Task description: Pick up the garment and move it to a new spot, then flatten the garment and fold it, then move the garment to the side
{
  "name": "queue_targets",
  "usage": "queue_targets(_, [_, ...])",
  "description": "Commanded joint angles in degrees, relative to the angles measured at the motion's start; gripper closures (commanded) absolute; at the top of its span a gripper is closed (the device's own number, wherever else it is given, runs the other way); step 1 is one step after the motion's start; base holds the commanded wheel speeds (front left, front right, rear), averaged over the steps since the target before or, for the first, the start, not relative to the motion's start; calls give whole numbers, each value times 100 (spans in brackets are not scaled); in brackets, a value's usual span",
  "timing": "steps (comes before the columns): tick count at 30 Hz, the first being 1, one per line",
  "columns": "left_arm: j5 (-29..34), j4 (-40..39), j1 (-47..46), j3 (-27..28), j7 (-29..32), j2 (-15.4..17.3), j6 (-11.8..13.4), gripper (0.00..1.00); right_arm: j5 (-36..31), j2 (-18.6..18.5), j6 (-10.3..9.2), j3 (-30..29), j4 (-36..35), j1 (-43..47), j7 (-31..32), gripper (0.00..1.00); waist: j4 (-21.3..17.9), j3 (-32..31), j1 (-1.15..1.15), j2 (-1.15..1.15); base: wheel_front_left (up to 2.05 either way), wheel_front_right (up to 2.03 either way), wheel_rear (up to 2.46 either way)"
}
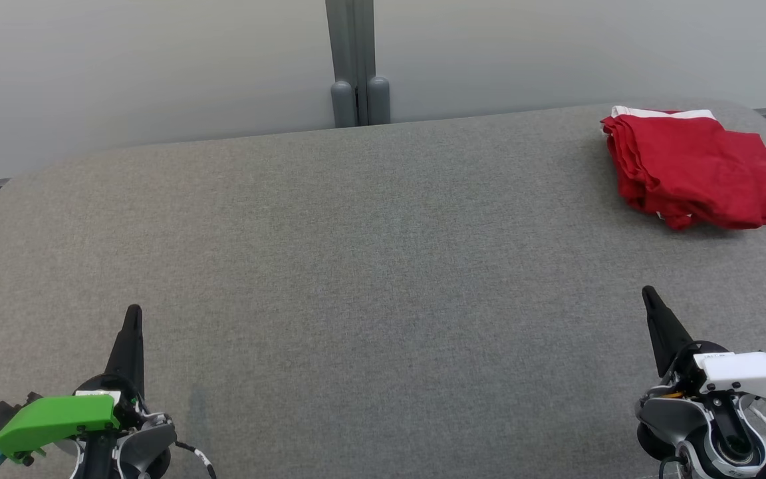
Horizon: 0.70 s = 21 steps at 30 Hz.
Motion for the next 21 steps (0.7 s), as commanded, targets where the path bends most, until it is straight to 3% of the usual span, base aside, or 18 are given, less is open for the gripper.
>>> queue_targets(1, [-11, -12, -65, 18, 22, 3, -33, 100, 37, 0, 2, -13, -30, -37, 21, 100, 0, 0, 0, 0, 0, 0, 0])
queue_targets(21, [-8, -13, -64, 16, 21, 4, -33, 100, 38, 0, 3, -11, -30, -36, 20, 100, 0, 0, 0, 0, 0, 0, 0])
